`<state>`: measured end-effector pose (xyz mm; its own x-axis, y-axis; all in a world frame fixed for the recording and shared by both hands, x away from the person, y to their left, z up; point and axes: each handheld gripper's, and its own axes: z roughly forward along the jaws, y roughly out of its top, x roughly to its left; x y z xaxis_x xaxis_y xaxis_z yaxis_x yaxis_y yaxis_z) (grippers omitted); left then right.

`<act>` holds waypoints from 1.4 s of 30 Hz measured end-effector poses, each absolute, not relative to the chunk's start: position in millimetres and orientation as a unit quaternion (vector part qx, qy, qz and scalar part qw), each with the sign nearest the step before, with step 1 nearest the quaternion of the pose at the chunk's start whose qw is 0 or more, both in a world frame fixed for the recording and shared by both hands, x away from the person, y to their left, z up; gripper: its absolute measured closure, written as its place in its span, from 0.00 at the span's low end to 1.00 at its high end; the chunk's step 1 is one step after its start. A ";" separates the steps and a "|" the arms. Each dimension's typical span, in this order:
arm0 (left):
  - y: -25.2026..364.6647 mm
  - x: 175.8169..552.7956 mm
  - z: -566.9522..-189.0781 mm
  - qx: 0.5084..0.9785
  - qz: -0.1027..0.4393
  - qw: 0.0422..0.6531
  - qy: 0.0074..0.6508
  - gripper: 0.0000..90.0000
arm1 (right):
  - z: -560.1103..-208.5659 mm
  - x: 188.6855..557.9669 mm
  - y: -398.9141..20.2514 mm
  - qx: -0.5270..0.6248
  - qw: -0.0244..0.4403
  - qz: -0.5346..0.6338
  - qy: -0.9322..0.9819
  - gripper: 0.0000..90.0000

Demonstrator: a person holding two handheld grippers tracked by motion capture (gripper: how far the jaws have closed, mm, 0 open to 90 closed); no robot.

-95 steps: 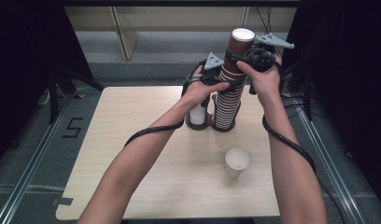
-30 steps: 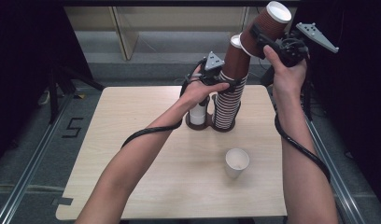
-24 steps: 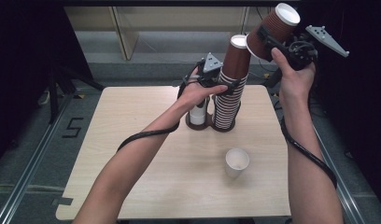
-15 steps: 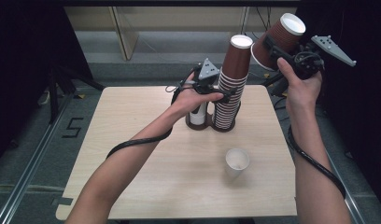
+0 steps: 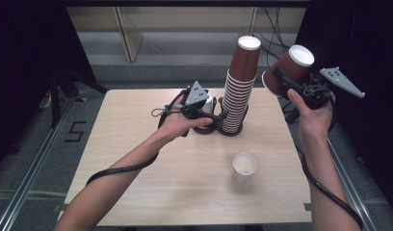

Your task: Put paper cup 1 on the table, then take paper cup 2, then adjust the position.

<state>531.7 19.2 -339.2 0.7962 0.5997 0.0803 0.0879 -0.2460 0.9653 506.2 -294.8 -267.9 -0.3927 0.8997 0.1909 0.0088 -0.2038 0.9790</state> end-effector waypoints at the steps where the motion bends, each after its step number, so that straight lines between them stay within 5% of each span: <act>1: 20.8 529.3 -341.2 0.757 0.223 0.570 0.227 0.02 | -272.6 503.9 -294.9 0.432 0.341 0.644 0.531 0.22; 22: 58.5 501.0 -377.1 0.754 0.216 0.566 0.256 0.02 | -344.8 464.3 -292.1 0.448 0.309 0.616 0.570 0.22; 42: 61.7 478.4 -395.5 0.769 0.204 0.560 0.229 0.00 | -374.8 458.2 -254.1 0.447 0.274 0.620 0.584 0.21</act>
<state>478.4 61.7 -395.5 0.8113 0.5817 0.0577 0.1236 -0.2672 0.9557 458.2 -254.1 -374.8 -0.4500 0.8616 0.2350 0.1836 -0.1683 0.9685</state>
